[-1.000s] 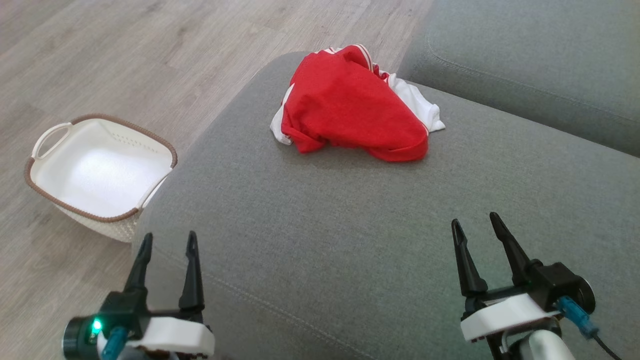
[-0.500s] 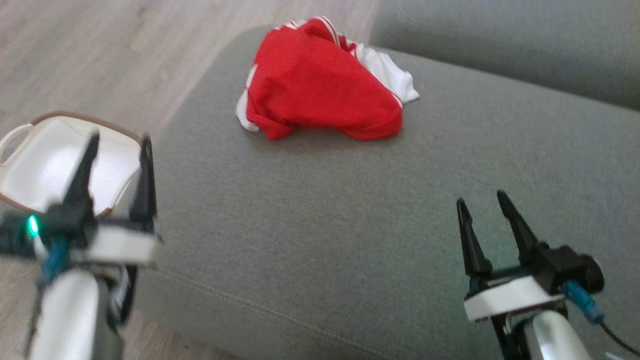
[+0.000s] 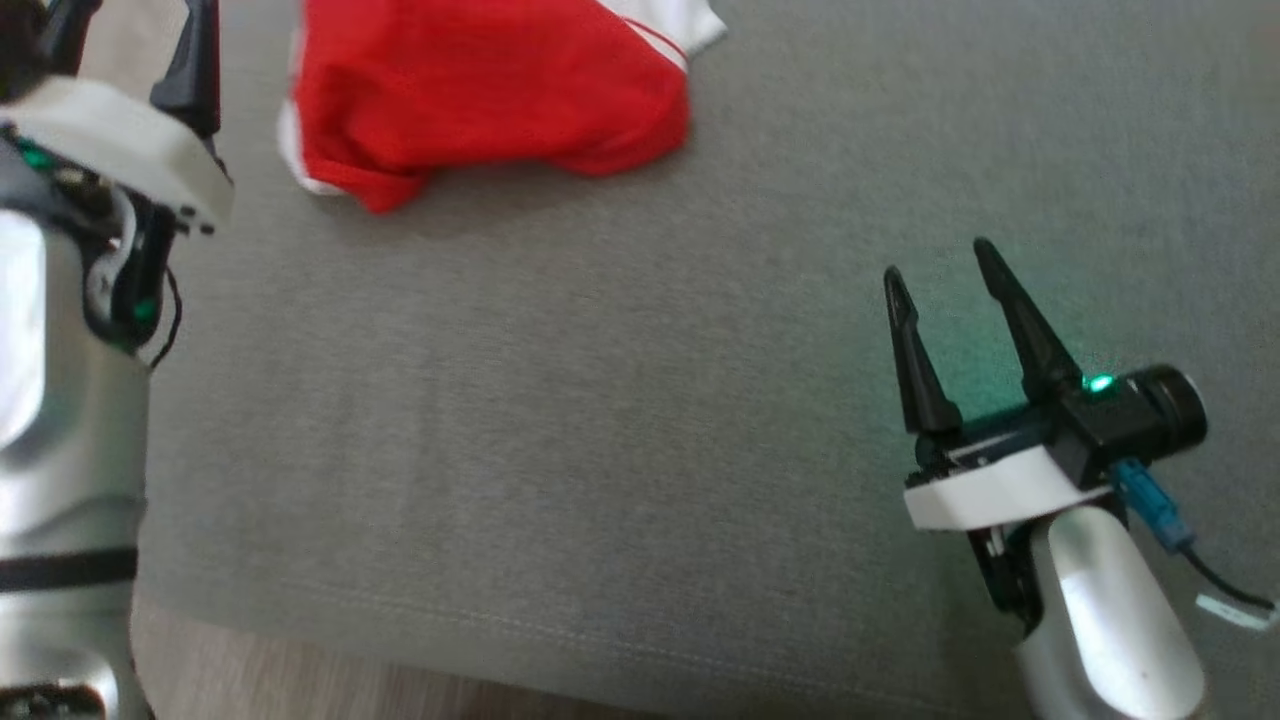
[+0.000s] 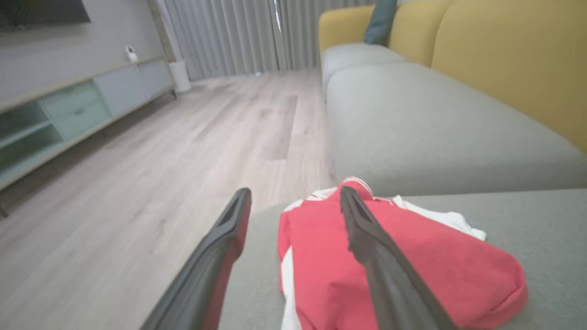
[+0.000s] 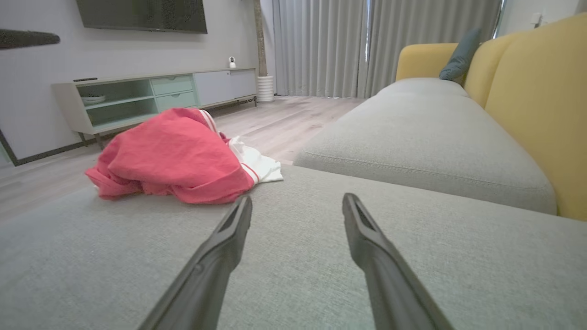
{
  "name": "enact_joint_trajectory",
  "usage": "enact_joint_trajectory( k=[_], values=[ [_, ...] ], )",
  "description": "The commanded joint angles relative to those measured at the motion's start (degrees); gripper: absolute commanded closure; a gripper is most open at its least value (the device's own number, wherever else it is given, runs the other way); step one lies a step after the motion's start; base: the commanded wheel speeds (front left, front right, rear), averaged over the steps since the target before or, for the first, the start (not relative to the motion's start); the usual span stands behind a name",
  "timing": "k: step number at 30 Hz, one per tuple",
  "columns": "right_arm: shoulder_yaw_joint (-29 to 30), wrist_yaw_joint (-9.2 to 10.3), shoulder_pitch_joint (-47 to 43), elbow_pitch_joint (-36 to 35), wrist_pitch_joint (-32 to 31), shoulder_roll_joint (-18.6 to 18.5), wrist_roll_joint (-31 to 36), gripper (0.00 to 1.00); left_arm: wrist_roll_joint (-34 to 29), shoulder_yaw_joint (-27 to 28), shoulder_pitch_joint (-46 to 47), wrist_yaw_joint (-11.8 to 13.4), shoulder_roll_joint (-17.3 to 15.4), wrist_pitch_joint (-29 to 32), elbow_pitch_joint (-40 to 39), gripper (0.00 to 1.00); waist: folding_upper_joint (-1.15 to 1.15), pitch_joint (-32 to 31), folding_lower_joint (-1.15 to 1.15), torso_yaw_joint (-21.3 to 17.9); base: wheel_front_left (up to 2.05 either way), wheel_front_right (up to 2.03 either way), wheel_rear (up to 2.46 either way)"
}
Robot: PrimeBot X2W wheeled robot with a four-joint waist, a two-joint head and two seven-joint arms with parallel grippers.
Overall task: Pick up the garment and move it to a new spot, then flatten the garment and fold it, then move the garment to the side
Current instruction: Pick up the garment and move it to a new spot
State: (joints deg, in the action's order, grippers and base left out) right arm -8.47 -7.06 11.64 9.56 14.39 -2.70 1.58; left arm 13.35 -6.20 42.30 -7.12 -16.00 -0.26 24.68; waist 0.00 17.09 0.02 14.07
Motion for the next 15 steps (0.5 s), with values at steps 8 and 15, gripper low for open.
enact_joint_trajectory(
  k=[8, 15],
  values=[
    [-2.07, -0.43, 3.99, -4.33, 0.61, -0.18, 0.86, 0.00, 5.95, -6.10, 10.14, -0.34, -5.43, 3.48, 8.67, 0.00, 0.00, 9.99, -0.02, -7.78, 0.00, 0.00, 0.00],
    [-2.67, -0.43, 4.24, -5.89, 0.61, -0.18, 0.75, 0.00, 11.73, -9.90, 13.54, -0.35, -8.60, 9.08, 15.98, 0.00, 0.00, 12.57, -0.02, -9.77, 0.00, 0.00, 0.00]
  ],
)
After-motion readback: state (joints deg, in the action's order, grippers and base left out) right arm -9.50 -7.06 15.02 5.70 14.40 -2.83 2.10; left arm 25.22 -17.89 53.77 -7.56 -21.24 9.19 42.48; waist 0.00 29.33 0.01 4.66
